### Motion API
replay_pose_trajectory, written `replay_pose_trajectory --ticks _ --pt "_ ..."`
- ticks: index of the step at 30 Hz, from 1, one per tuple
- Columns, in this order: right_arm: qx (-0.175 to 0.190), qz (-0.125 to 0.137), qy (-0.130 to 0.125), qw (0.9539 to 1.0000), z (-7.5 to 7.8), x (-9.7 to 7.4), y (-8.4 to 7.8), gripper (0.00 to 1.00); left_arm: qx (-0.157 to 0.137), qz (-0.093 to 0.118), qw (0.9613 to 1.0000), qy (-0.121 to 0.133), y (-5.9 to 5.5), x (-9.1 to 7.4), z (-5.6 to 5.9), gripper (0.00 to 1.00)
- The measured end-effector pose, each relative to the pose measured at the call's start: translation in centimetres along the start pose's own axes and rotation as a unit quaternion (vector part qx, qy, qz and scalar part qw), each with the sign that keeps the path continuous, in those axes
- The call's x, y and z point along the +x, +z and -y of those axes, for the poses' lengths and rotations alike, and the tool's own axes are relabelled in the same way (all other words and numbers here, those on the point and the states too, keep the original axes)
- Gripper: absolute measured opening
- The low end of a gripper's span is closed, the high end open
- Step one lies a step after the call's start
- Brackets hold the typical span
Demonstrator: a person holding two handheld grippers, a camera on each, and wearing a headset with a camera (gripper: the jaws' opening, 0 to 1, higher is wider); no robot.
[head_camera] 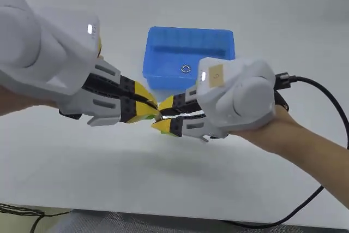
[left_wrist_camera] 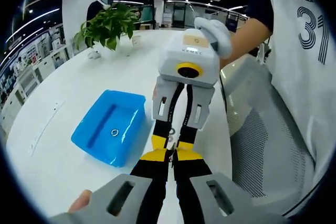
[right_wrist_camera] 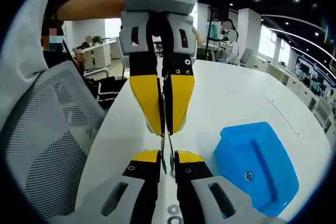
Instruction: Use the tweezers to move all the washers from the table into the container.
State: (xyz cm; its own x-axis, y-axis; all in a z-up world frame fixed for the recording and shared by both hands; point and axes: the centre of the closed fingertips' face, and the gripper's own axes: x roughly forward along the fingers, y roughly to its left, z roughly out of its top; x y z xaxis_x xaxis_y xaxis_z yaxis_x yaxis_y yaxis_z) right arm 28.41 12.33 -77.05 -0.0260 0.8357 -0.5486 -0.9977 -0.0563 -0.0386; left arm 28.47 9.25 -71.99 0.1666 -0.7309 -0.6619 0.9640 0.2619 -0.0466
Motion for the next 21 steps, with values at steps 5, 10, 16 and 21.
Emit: replay_pose_trajectory --ticks 5,10,16,21 --pt "0.004 0.001 -0.001 1.0000 0.19 0.18 -0.14 0.11 0.002 -0.003 1.0000 -0.002 -0.14 0.16 -0.21 0.07" --pt "0.008 0.003 -0.002 1.0000 0.38 0.24 -0.22 0.11 0.002 0.000 1.0000 -0.003 -0.08 0.31 -0.34 0.07" --pt "0.005 0.002 -0.005 1.0000 0.69 0.20 -0.21 0.11 0.006 0.000 1.0000 0.000 0.10 0.40 -0.58 0.07" --pt "0.006 0.001 -0.004 1.0000 0.69 0.23 -0.38 0.11 0.006 -0.001 1.0000 0.000 0.07 0.53 -0.56 0.07"
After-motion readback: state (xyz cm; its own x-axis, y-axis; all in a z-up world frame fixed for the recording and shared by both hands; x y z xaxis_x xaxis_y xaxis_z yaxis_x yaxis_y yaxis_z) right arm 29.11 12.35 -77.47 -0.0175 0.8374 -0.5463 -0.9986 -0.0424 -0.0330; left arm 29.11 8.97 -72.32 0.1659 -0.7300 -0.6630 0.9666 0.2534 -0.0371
